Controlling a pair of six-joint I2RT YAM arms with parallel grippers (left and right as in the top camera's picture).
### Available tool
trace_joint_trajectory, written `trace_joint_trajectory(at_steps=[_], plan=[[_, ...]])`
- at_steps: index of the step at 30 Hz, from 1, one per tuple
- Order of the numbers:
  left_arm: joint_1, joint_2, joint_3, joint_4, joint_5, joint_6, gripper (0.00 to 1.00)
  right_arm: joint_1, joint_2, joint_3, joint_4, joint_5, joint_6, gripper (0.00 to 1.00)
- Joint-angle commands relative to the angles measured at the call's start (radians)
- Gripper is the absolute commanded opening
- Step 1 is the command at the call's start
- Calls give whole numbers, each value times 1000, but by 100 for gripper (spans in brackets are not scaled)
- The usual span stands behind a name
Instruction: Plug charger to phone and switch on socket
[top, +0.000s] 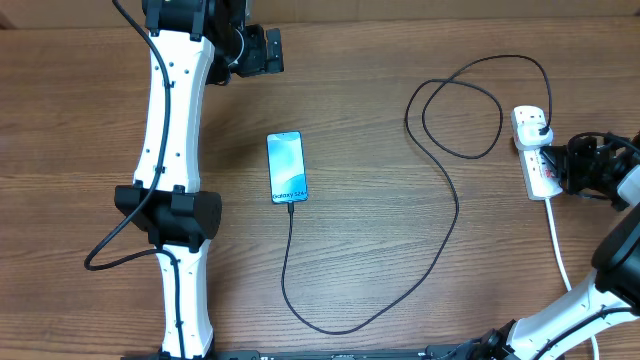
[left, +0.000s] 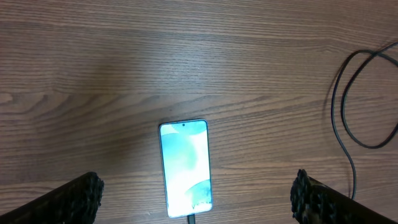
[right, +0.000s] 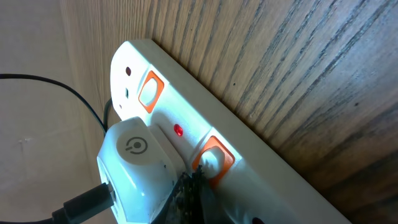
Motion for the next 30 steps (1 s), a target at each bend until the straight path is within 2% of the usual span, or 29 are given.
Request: trace_joint_trajectory(at_steps=[1,5,7,12,19,22,24,25,27,28,30], plan=[[-7,-13,9,0,-6,11,100,4,23,-12,-8,35,-4,4],[-7,-13,9,0,-6,11,100,-77,-56,23,-64,36,-10,4],[-7,-13,9,0,-6,11,99,-131,-159,54,-148,36,-58,4],[-7,-13,9,0,-6,11,100,-158,-372,75,-275,21,-157,4],[-7,-13,9,0,-6,11,100,-53,-686,75,-362,-66,-305,4],[-7,-13,9,0,-6,11,100,72,-853,75,-454,-73,-406,6],[-7,-13,9,0,-6,11,99,137,-927,74,-511,-64,-452,18],[-7,-13,9,0,-6,11,99,167,-961,74,-544,-42,-456,32],[-7,-13,9,0,-6,11,99,208,-1013,74,-604,-9,-454,63],[-6,-13,9,0,-6,11,100,222,-1033,74,-632,0,-453,99],[-7,-13,9,0,-6,11,100,239,-1068,74,-678,7,-454,100]])
